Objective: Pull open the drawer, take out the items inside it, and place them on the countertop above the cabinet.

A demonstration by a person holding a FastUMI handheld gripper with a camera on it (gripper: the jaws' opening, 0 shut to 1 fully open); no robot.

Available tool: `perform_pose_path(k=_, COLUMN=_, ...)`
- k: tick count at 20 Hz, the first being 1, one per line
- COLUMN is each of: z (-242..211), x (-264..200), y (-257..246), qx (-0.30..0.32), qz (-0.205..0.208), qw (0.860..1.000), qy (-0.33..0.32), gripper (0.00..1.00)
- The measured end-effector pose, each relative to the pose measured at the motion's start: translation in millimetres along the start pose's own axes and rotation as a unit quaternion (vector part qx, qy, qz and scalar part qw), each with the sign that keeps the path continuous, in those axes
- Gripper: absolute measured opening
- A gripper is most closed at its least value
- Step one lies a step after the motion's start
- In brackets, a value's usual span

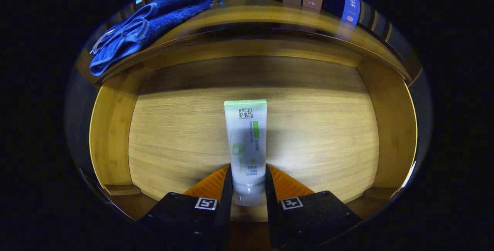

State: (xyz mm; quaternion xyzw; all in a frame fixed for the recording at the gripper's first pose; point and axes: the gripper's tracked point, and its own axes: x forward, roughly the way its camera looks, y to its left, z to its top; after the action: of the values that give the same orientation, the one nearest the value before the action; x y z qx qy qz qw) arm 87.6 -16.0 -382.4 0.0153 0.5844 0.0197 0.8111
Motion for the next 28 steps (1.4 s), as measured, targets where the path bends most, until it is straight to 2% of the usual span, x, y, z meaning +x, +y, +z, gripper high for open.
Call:
perform_pose_path(k=4, z=-5, x=-26, y=2, qx=0.001, qz=0.003, qw=0.999, qy=-0.032, gripper=0.45)
perform_pose_path(k=8, z=4, x=-73, y=3, qx=0.005, qz=0.015, qw=0.996, qy=-0.087, gripper=0.45)
perform_pose_path(k=12, z=43, x=-115, y=0, qx=0.011, qz=0.019, qw=0.990, qy=-0.140, gripper=0.44)
perform_pose_path(k=16, z=101, x=-141, y=-3, qx=0.021, qz=0.017, qw=0.982, qy=-0.187, gripper=0.45)
perform_pose_path(k=21, z=170, x=-138, y=1, qx=0.021, qz=0.017, qw=0.978, qy=-0.208, gripper=0.44)
perform_pose_path(k=28, z=227, x=-94, y=-10, qx=0.029, qz=-0.011, qw=0.984, qy=-0.176, gripper=0.45)
